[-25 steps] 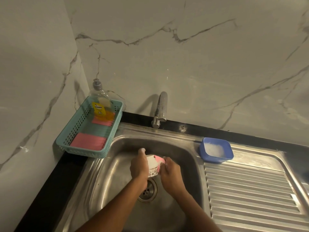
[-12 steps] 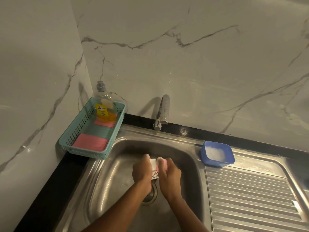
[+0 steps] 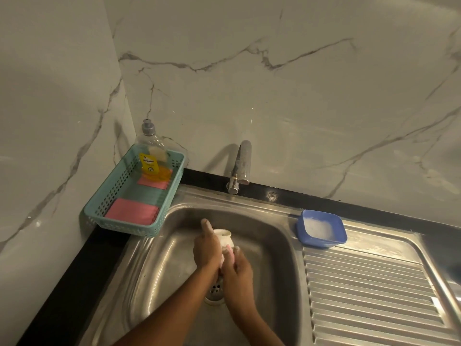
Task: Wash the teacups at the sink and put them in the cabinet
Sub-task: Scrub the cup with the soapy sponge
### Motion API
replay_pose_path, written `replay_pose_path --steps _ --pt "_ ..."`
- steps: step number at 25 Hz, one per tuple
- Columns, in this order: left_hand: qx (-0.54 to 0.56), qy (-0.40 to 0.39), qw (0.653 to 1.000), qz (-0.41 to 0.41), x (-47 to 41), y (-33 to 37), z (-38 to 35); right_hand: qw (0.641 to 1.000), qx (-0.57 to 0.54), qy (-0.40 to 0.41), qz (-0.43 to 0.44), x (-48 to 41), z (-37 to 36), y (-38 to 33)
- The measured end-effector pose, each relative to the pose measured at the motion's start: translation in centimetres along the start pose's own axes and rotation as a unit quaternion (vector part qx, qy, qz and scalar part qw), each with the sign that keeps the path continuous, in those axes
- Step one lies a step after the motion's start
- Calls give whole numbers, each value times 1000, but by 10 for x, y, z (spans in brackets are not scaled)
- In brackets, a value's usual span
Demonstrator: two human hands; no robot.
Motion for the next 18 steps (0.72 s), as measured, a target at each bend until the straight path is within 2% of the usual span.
replay_pose_path --steps 3,6,8,10,12,14,15,17,18 --pt "22 -66 997 18 7 -2 -5 990 108 69 60 5 -4 -4" --pt "72 -103 991 39 16 -8 -7 973 179 143 -1 -23 5 -11" --pt "90 -112 989 42 24 -14 -14 979 125 156 -40 -49 16 -8" --pt "84 -81 993 21 23 -11 -16 995 72 75 13 -53 12 -5" --pt "47 -56 997 -18 18 1 -11 984 138 -51 101 -27 -2 -7" --pt "33 -34 998 -33 16 5 -5 970 171 -87 153 -8 -9 -5" --pt "40 -32 998 -21 19 2 -3 977 148 -74 133 -12 -8 -1" --pt "68 -63 996 18 23 -10 -7 999 34 -11 -42 -40 0 18" --pt "79 -76 994 25 22 -14 -8 992 -14 4 -124 -50 3 22"
Point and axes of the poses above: each hand's wrist, its own x-axis away from the middle knuckle, its own z-axis out of the back of the hand, y = z × x, the point moved 5 cm from there along -x, towards the middle knuckle, and after that the axes turned 10 degrees about z, right-handed, at the moved point
